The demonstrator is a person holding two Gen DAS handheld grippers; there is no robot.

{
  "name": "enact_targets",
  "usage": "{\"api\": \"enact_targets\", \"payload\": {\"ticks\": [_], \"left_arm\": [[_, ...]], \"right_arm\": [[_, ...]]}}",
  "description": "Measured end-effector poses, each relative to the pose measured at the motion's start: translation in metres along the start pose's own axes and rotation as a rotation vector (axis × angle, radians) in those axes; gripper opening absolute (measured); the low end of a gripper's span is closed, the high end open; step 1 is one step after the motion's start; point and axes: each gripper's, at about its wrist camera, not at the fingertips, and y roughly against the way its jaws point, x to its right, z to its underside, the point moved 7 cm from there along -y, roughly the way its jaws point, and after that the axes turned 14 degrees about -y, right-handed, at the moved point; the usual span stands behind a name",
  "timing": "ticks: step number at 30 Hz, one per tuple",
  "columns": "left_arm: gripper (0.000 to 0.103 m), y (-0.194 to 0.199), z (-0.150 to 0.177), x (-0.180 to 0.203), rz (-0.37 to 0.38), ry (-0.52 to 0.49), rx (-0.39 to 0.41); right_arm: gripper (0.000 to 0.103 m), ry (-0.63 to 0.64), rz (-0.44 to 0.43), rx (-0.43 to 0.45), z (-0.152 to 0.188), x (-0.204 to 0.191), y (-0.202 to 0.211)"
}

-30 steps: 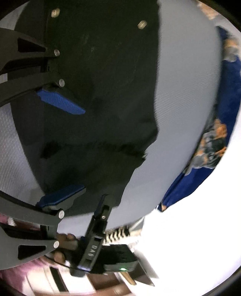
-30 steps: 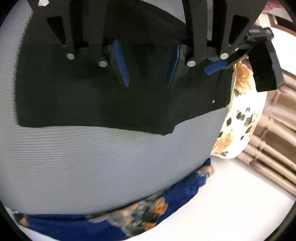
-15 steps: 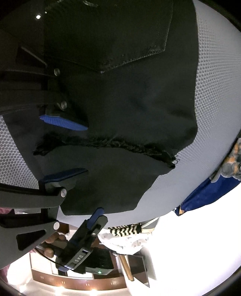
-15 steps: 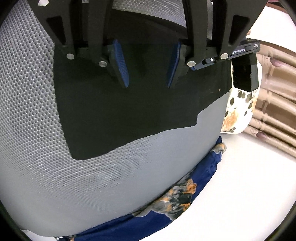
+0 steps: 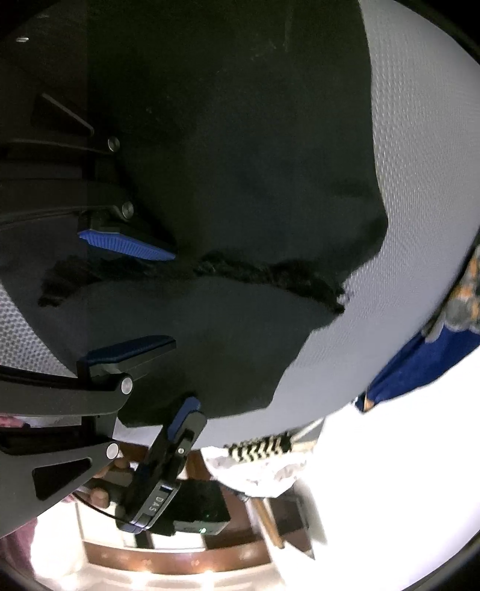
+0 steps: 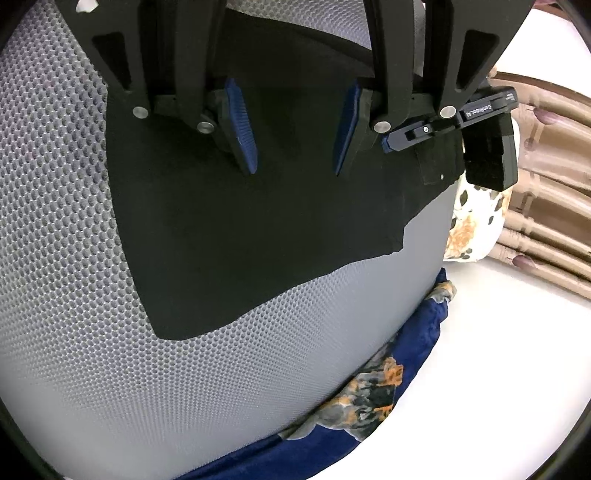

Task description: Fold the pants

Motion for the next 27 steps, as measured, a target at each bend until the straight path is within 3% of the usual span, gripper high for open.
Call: {"api": "enact_targets", "payload": {"ticks": [10, 13, 17, 21, 27], "left_arm": [[0.042, -0.008, 0.002, 0.007, 0.097, 0.015, -0.025], [0.042, -0.01, 0.004, 0.013, 0.081, -0.027, -0.028], [0.042, -0.014, -0.001, 0.011, 0.096, 0.016, -0.015], [0.011, -0.02, -0.002, 0.006, 0.031, 0.037, -0.025], [0.004, -0.007, 0.004, 0.012, -0.054, -0.021, -0.002]], "right_arm": [[0.042, -0.016, -0.005, -0.009, -0.001, 0.001, -0.006], [0.042, -0.009, -0.001, -0.012, -0.001, 0.001, -0.006], [0.042, -0.01, 0.003, -0.011, -0.001, 0.002, -0.009], [0.042, -0.007, 0.016, -0.005, -0.001, 0.002, -0.01], [0.05, 0.045, 0.076, 0.037, -0.006, -0.002, -0.004]]}}
